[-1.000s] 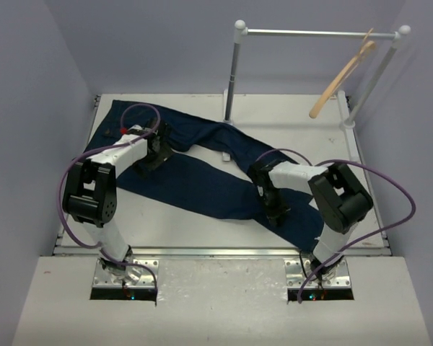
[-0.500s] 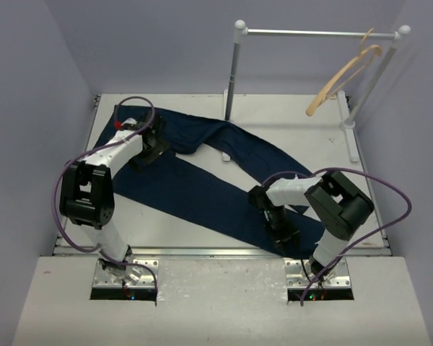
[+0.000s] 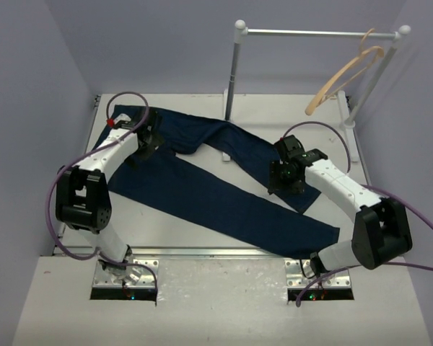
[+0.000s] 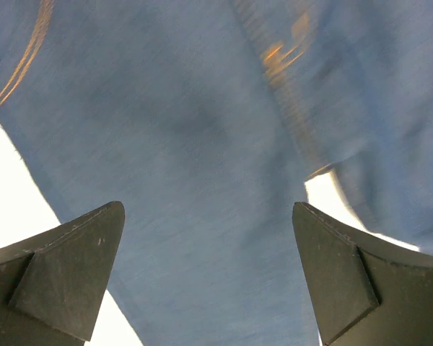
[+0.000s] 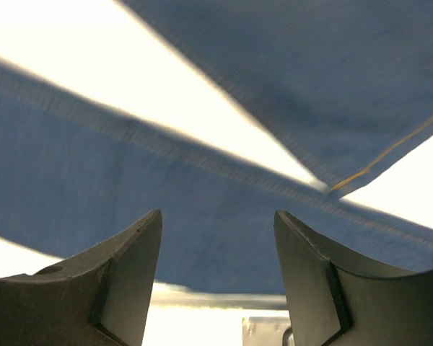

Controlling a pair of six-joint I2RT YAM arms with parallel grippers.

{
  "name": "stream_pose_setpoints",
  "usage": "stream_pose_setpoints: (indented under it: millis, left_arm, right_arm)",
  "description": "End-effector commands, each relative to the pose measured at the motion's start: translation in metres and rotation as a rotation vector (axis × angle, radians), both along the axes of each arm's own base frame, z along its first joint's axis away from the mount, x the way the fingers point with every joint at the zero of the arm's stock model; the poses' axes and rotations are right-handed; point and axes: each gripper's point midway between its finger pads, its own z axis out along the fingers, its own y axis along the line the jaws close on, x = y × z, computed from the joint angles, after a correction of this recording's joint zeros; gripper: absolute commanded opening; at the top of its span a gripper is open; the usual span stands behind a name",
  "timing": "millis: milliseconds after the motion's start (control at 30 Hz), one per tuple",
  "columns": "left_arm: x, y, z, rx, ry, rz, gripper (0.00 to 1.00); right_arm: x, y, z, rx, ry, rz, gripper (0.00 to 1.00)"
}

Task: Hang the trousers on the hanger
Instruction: Flatten out the trousers at the center of the board, then fold the trousers at the center of the board.

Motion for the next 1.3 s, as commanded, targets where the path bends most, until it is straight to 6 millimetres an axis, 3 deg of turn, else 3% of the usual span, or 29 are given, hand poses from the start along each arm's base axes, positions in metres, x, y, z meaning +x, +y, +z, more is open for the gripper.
stream_pose_setpoints:
  millis: [0,100,167,267,333,433,600,700,1033,1100,1267]
  left_arm:
    - [0.069,0.024,0.045,-0.006,-0.097,0.070,1.00]
    - [0.099,0.046,0.057,0.014,-0.076,0.167,1.00]
    - [0.130,0.056,0.036,-0.006,-0.081,0.213,1.00]
    - [0.185,0.049,0.030,-0.038,-0.195,0.144,1.00]
    - [0.222,0.044,0.010,-0.037,-0.256,0.068,1.00]
    - [0.269,0.070,0.005,-0.004,-0.421,0.088,1.00]
    - [0.297,0.099,-0.025,0.056,-0.489,0.159,1.00]
    - [0.304,0.108,-0.029,0.089,-0.523,0.189,1.00]
    - [0.303,0.118,-0.007,0.096,-0.565,0.205,0.98]
    - [0.305,0.120,-0.015,0.112,-0.557,0.207,0.93]
    - [0.307,0.117,-0.056,0.109,-0.479,0.158,0.78]
  right_arm:
    - [0.029,0.004,0.040,0.090,-0.225,-0.024,0.64]
    - [0.017,0.012,0.049,0.168,-0.261,0.002,0.64]
    - [-0.002,0.021,0.054,0.266,-0.315,0.043,0.65]
    - [-0.025,0.046,0.059,0.442,-0.316,0.136,0.65]
    - [-0.046,0.056,0.049,0.524,-0.286,0.188,0.65]
    - [-0.068,0.067,0.044,0.615,-0.274,0.250,0.64]
    - [-0.089,0.071,0.035,0.676,-0.281,0.304,0.64]
    - [-0.097,0.071,0.033,0.682,-0.277,0.339,0.64]
    - [-0.097,0.075,0.040,0.692,-0.296,0.397,0.64]
    - [-0.096,0.074,0.039,0.690,-0.299,0.394,0.64]
    - [-0.097,0.073,0.034,0.682,-0.286,0.386,0.64]
